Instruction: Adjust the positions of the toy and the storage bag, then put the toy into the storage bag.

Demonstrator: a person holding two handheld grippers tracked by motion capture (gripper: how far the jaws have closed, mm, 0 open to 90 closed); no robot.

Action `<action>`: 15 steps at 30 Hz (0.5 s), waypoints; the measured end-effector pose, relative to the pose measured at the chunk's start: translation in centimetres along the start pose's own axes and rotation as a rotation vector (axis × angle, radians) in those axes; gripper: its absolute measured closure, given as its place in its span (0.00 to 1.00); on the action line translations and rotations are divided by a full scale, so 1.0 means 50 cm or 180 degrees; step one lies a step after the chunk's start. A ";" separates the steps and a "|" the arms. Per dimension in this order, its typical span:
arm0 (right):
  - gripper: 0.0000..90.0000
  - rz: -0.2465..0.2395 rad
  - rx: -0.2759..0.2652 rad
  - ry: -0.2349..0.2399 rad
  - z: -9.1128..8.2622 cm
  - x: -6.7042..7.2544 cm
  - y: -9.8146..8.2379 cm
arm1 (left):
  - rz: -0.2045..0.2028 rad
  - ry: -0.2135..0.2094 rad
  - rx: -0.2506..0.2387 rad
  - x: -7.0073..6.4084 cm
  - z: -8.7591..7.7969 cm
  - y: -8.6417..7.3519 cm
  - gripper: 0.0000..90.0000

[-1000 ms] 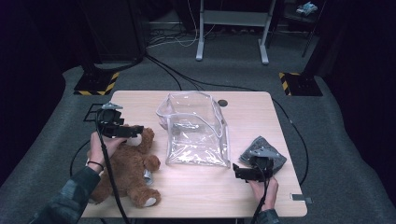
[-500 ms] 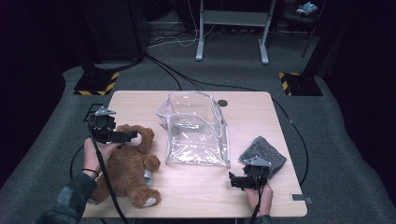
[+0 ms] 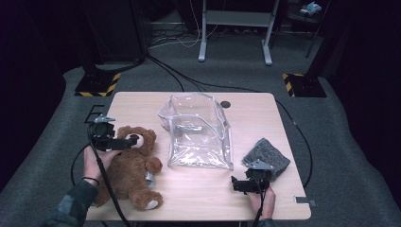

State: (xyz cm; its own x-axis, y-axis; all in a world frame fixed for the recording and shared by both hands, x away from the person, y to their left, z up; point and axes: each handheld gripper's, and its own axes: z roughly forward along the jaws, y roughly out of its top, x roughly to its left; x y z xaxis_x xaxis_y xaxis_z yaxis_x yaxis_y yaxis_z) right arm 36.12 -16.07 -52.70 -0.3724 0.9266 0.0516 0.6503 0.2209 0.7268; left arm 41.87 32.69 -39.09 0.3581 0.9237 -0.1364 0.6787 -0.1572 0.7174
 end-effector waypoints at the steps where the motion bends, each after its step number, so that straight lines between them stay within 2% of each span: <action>1: 0.01 -0.0038 -0.0005 0.0016 -0.001 -0.003 -0.001 | 0.0012 -0.0006 0.0058 -0.001 0.003 -0.004 0.00; 2: 0.01 -0.0023 -0.0019 0.0023 -0.001 -0.003 -0.002 | -0.0015 -0.0013 0.0049 -0.004 0.009 -0.009 0.00; 3: 0.01 0.0001 -0.0028 0.0026 -0.002 -0.002 -0.002 | 0.0021 0.0020 0.0114 -0.004 0.012 -0.012 0.00; 4: 0.01 -0.0042 -0.0009 0.0015 0.000 -0.003 -0.002 | 0.0011 0.0030 0.0157 -0.004 0.020 -0.017 0.00; 5: 0.01 -0.0026 -0.0003 0.0002 0.001 -0.002 -0.002 | 0.0011 0.0030 0.0157 -0.004 0.020 -0.017 0.00; 6: 0.01 -0.0072 -0.0001 -0.0002 0.001 -0.003 -0.002 | -0.0008 0.0063 0.0255 -0.001 0.036 -0.022 0.00; 8: 0.01 -0.0040 -0.0001 -0.0016 0.002 0.001 -0.002 | -0.0033 0.0060 0.0354 0.001 0.050 -0.026 0.00; 9: 0.01 -0.0040 -0.0001 -0.0016 0.002 0.001 -0.002 | -0.0033 0.0060 0.0354 0.001 0.050 -0.026 0.00; 11: 0.01 -0.0051 0.0016 -0.0061 0.003 0.004 -0.002 | -0.0067 0.0139 0.0468 0.005 0.071 -0.038 0.00; 12: 0.01 -0.0103 0.0033 -0.0036 0.003 0.003 -0.002 | -0.0058 0.0155 0.0500 0.008 0.078 -0.042 0.00; 13: 0.01 -0.0101 0.0041 -0.0043 0.003 0.004 -0.002 | -0.0115 0.0159 0.0513 0.008 0.084 -0.047 0.00; 15: 0.01 -0.0083 0.0049 -0.0054 0.002 0.006 -0.002 | -0.0109 0.0224 0.0548 0.011 0.094 -0.055 0.00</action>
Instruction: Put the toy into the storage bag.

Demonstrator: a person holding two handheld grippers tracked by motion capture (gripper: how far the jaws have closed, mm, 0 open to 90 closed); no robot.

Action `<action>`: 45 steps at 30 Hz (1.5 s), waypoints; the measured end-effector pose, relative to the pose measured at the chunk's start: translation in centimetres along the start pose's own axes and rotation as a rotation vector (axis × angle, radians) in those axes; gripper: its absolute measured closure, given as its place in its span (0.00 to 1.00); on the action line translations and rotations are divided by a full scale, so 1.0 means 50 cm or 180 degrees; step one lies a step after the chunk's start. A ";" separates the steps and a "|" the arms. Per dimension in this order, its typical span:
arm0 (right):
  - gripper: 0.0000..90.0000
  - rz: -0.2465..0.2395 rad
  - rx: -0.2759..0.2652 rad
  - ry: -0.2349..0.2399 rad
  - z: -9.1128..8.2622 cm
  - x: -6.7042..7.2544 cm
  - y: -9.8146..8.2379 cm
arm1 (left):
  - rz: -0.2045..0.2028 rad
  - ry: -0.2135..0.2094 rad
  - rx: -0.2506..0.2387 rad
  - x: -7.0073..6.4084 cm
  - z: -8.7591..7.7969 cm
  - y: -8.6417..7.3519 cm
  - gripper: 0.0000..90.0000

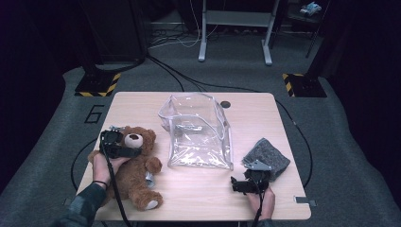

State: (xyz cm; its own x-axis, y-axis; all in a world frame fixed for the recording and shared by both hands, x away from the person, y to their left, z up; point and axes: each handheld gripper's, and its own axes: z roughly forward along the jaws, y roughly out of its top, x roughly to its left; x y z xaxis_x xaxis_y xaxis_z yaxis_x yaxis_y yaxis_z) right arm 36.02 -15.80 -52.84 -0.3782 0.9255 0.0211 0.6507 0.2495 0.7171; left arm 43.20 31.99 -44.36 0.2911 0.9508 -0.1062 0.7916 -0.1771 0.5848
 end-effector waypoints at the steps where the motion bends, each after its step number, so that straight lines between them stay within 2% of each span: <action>1: 0.01 0.0038 -0.0023 -0.0026 0.001 0.001 0.000 | -0.0017 0.0025 0.0011 0.001 0.005 -0.003 0.00; 4: 0.01 -0.0019 -0.0009 0.0004 0.001 -0.001 0.000 | -0.0020 0.0082 0.0084 0.005 0.018 -0.007 0.00; 7: 0.01 -0.0025 -0.0008 -0.0015 0.002 0.001 0.000 | 0.0026 0.0159 0.0144 0.004 0.033 -0.011 0.00; 8: 0.01 -0.0013 -0.0010 -0.0017 0.003 0.002 0.000 | 0.0082 0.0207 0.0169 0.007 0.038 -0.013 0.00; 9: 0.01 -0.0013 -0.0008 -0.0016 0.003 0.003 0.000 | 0.0040 0.0206 0.0175 0.008 0.043 -0.015 0.00; 11: 0.01 -0.0051 -0.0007 -0.0035 0.003 0.002 0.001 | -0.0073 0.0139 0.0219 0.016 0.053 -0.020 0.00; 13: 0.01 -0.0028 -0.0004 -0.0040 0.004 0.004 0.001 | -0.0219 -0.0012 0.0357 0.030 0.067 -0.025 0.00; 15: 0.01 -0.0048 0.0009 -0.0041 0.005 0.005 0.001 | -0.0302 -0.0083 0.0458 0.034 0.081 -0.026 0.00; 16: 0.01 -0.0061 0.0015 -0.0008 0.004 0.005 0.001 | -0.0252 -0.0080 0.0479 0.034 0.082 -0.025 0.00; 19: 0.01 -0.0049 0.0006 -0.0037 0.005 0.005 0.001 | -0.0183 -0.0057 0.0523 0.029 0.085 -0.021 0.06; 25: 0.02 -0.0046 -0.0001 -0.0038 0.006 0.005 0.001 | -0.0090 -0.0128 0.0415 0.030 0.076 -0.025 0.28; 30: 0.03 -0.0039 -0.0010 -0.0043 0.005 0.004 0.001 | -0.0007 -0.0182 0.0312 0.038 0.061 -0.028 0.40; 32: 0.03 -0.0037 -0.0011 -0.0042 0.005 0.004 0.001 | -0.0022 -0.0168 0.0285 0.037 0.060 -0.029 0.43; 33: 0.03 -0.0037 -0.0011 -0.0042 0.005 0.004 0.001 | -0.0001 -0.0202 0.0281 0.038 0.054 -0.027 0.43; 35: 0.03 -0.0041 -0.0013 -0.0039 0.005 0.004 0.001 | -0.0022 -0.0216 0.0227 0.038 0.048 -0.027 0.45; 36: 0.03 -0.0041 -0.0013 -0.0040 0.005 0.004 0.001 | -0.0001 -0.0258 0.0180 0.038 0.039 -0.027 0.46; 40: 0.03 -0.0046 -0.0014 -0.0035 0.005 0.004 0.001 | 0.0043 -0.0286 0.0046 0.040 0.018 -0.022 0.47; 41: 0.03 -0.0048 -0.0014 -0.0035 0.005 0.004 0.001 | 0.0021 -0.0282 -0.0013 0.038 0.011 -0.020 0.47; 43: 0.02 -0.0053 -0.0013 -0.0025 0.006 0.004 0.001 | 0.0083 -0.0282 -0.0159 0.041 -0.005 -0.013 0.47; 44: 0.02 -0.0070 -0.0007 0.0011 0.005 0.005 0.001 | 0.0059 -0.0277 -0.0199 0.039 -0.011 -0.011 0.48; 45: 0.02 -0.0077 -0.0011 0.0011 0.006 0.005 0.001 | 0.0026 -0.0276 -0.0303 0.036 -0.018 -0.009 0.48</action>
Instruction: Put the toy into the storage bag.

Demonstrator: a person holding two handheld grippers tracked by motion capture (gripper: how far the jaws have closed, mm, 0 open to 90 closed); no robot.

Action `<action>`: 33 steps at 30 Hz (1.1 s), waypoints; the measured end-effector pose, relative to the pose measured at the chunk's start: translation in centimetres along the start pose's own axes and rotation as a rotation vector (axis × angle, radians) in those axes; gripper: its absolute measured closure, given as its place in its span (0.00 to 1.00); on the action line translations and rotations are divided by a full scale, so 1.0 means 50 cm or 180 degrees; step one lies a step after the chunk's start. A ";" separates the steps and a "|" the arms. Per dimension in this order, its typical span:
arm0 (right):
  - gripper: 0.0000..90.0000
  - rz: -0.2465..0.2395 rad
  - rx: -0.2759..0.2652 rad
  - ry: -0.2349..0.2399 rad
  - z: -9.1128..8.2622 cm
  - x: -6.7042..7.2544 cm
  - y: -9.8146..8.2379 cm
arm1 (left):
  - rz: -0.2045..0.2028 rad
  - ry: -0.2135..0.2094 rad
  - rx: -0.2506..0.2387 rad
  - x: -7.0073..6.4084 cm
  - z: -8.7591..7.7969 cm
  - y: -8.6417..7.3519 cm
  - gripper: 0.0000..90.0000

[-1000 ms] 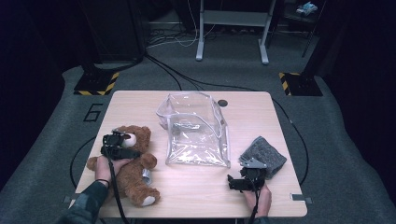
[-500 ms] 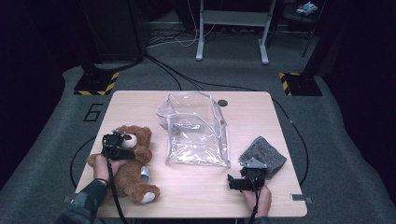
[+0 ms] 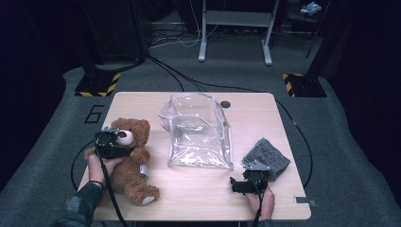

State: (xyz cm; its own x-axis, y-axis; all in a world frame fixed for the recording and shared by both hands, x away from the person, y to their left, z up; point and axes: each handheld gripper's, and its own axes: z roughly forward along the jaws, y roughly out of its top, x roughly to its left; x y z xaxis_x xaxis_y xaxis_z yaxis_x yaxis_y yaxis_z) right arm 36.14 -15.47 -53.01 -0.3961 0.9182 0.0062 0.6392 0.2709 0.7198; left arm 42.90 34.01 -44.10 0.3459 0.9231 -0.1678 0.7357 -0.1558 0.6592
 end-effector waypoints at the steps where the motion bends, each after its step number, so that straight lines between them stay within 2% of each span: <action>1: 0.02 -0.0021 0.0004 0.0025 0.000 0.001 0.000 | 0.0025 -0.0008 -0.0027 0.000 -0.005 0.003 0.48; 3: 0.02 -0.0024 -0.0006 0.0011 0.000 0.002 0.000 | 0.0057 0.0002 -0.0105 -0.001 -0.017 0.007 0.48; 4: 0.02 -0.0023 -0.0009 0.0001 0.000 0.002 -0.001 | 0.0009 0.0005 -0.0210 -0.002 -0.021 0.009 0.48; 7: 0.02 -0.0030 -0.0009 0.0015 0.000 0.002 0.000 | 0.0017 0.0023 -0.0317 0.000 -0.032 0.014 0.48; 8: 0.02 -0.0030 -0.0010 0.0017 0.000 0.002 -0.001 | 0.0049 0.0012 -0.0311 0.003 -0.036 0.016 0.48; 9: 0.02 -0.0033 -0.0009 0.0019 0.000 0.001 0.000 | 0.0014 0.0001 -0.0366 0.004 -0.037 0.017 0.48; 12: 0.02 -0.0035 -0.0011 0.0027 0.001 0.001 0.000 | 0.0026 0.0021 -0.0440 0.006 -0.043 0.021 0.49; 15: 0.02 -0.0034 -0.0011 0.0050 0.000 0.002 -0.001 | 0.0044 0.0079 -0.0597 0.006 -0.055 0.029 0.49; 24: 0.02 -0.0055 -0.0007 0.0082 0.000 0.002 -0.001 | 0.0078 0.0118 -0.0745 0.006 -0.072 0.066 0.49; 33: 0.02 -0.0075 -0.0011 0.0087 0.000 0.002 -0.001 | 0.0125 0.0275 -0.0886 0.018 -0.091 0.129 0.49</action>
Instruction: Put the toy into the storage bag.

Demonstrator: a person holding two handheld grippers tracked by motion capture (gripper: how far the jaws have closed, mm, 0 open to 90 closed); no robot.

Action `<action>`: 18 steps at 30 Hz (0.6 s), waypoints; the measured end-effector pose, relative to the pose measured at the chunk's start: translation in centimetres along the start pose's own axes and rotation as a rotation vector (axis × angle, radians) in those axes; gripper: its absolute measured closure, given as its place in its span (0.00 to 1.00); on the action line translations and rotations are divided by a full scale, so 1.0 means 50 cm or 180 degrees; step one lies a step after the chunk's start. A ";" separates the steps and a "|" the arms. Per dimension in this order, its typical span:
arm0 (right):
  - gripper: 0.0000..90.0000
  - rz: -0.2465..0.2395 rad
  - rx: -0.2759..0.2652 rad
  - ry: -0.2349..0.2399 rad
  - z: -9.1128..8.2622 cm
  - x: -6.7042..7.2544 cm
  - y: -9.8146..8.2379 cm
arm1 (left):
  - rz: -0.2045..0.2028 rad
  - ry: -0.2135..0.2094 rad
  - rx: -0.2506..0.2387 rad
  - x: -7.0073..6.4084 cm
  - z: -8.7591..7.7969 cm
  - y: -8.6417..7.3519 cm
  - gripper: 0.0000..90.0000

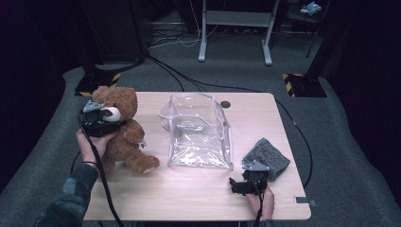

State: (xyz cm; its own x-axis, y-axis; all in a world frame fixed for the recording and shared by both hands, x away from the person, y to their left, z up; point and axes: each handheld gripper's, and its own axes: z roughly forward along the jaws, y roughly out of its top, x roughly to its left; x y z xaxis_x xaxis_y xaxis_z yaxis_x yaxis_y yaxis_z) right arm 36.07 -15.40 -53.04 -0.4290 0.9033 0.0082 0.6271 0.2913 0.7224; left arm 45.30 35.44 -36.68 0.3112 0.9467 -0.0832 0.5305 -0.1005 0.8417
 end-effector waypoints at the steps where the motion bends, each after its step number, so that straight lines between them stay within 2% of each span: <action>1: 0.02 -0.0001 0.0000 0.0004 0.000 0.000 0.000 | 0.0019 0.0026 -0.0008 0.002 0.000 0.008 0.49; 3: 0.02 -0.0004 0.0003 0.0014 0.000 0.000 0.000 | 0.0025 0.0072 -0.0068 0.006 0.003 0.021 0.49; 16: 0.02 -0.0002 0.0003 0.0015 0.000 0.000 0.000 | 0.0038 0.0237 -0.0208 0.021 0.013 0.091 0.48; 18: 0.02 -0.0002 -0.0001 0.0016 0.000 0.000 0.000 | -0.0002 0.0251 -0.0252 0.020 0.015 0.093 0.48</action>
State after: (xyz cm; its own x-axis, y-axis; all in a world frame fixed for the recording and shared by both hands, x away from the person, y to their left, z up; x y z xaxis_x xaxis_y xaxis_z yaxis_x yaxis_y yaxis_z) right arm 36.08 -15.40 -53.04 -0.4325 0.9015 0.0112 0.6268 0.2917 0.7225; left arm 48.68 35.70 -33.27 0.2463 0.9682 -0.0441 0.4659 -0.0784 0.8814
